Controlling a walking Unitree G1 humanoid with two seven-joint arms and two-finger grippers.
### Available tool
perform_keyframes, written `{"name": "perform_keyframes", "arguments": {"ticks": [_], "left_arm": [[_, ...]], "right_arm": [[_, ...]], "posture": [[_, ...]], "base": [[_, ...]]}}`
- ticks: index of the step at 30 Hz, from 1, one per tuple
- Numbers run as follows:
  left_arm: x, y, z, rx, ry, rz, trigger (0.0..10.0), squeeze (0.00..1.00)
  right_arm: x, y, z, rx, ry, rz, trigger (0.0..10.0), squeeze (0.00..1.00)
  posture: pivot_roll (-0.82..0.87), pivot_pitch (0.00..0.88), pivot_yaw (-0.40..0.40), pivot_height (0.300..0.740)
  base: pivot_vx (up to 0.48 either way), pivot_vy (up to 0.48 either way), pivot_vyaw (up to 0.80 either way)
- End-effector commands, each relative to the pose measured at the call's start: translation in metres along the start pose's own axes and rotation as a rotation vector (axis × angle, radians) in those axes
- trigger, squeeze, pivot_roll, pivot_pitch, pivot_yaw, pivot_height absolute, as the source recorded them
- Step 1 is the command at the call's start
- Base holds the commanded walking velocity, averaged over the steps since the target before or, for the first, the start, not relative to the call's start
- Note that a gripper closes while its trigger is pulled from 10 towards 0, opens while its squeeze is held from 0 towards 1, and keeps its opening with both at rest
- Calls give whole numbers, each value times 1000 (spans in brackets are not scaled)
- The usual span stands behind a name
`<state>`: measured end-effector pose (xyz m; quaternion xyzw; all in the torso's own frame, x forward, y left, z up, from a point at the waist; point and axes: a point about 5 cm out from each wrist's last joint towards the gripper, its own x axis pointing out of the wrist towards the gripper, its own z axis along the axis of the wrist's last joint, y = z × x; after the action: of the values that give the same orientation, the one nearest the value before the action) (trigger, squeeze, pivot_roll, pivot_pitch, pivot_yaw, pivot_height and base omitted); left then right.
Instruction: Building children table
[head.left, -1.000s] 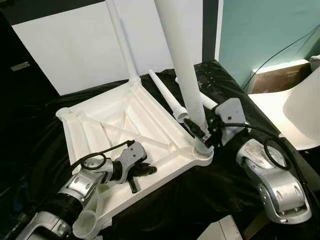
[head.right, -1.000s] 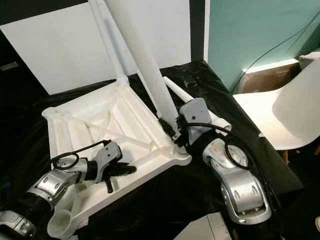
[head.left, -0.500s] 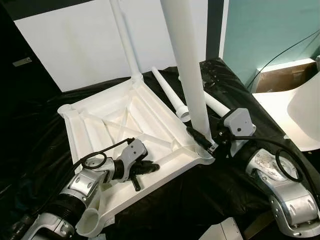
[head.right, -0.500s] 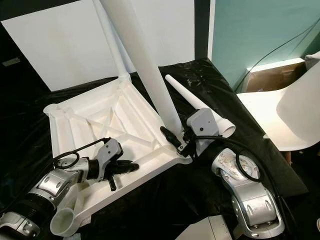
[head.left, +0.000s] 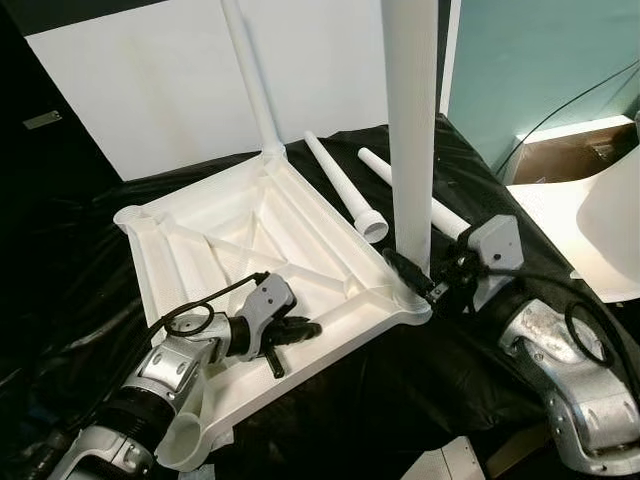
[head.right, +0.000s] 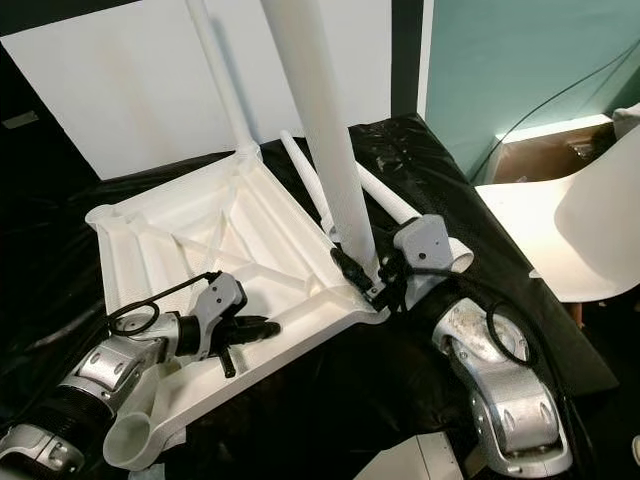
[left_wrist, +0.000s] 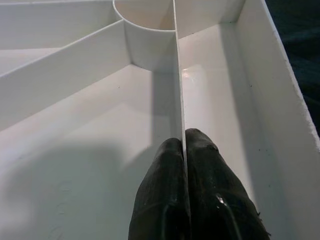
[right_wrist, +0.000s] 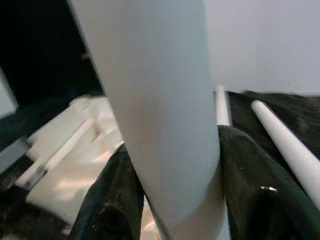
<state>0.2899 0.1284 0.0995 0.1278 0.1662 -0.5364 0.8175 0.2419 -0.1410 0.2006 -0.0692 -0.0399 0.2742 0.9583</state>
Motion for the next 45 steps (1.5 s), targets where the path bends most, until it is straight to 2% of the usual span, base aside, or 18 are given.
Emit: {"name": "perform_keyframes", "arguments": {"ticks": [1,4,8,12,18,23,25,29,33,35,36,37,39,40,42,45], "left_arm": [[-14,14,35,79,-147,62,10000,0],[-13,16,37,86,-150,65,10000,0],[-13,15,37,85,-150,64,10000,0],[-11,15,37,85,-149,68,10000,0],[-11,16,37,80,-154,84,10000,0],[-10,16,38,78,-181,90,10000,0],[-10,15,41,79,-196,84,10000,0],[-11,15,45,86,-215,84,10000,0],[-19,14,63,106,-324,91,10000,0],[-23,12,70,108,-378,73,10000,0],[-24,10,73,107,-405,54,10000,0],[-24,10,73,107,-405,54,10000,0],[-27,3,79,99,-445,-12,10000,0],[-27,3,79,99,-445,-12,10000,0],[-26,-3,81,92,-457,-80,10000,0],[-24,-8,80,85,-452,-131,10000,0]], "right_arm": [[-1,3,-38,181,219,-5,10000,0],[2,-2,-44,341,294,-54,10000,0],[3,-3,-45,347,314,-52,10000,0],[3,3,-44,272,344,19,10000,0],[1,11,-48,224,375,65,10000,0],[12,16,-37,98,325,105,10000,0],[15,16,-33,82,303,107,10000,0],[18,17,-28,83,276,111,10000,0],[20,19,-22,151,247,106,10000,0],[18,21,-22,151,249,107,10000,0],[17,22,-19,107,233,118,10000,0],[17,22,-19,107,233,118,10000,0],[17,24,-13,-17,203,159,10000,0],[17,24,-13,-17,203,159,10000,0],[17,26,-10,-73,192,183,10000,0],[17,26,-9,-91,189,188,10000,0]], "posture": [[-192,0,146,740],[-193,0,146,740],[-193,0,144,740],[-194,0,141,740],[-189,0,132,740],[-190,0,133,740],[-190,0,133,740],[-185,0,132,740],[-172,0,128,740],[-174,0,128,740],[-177,0,128,740],[-177,0,128,740],[-182,0,129,740],[-182,0,129,740],[-188,0,125,740],[-190,0,123,740]], "base": [[0,0,0],[0,0,0],[0,0,0],[0,0,0],[0,0,0],[0,0,0],[0,0,0],[0,0,0],[0,0,0],[0,0,0],[0,0,0],[0,0,0],[0,0,0],[0,0,0],[0,0,0],[0,0,0]]}}
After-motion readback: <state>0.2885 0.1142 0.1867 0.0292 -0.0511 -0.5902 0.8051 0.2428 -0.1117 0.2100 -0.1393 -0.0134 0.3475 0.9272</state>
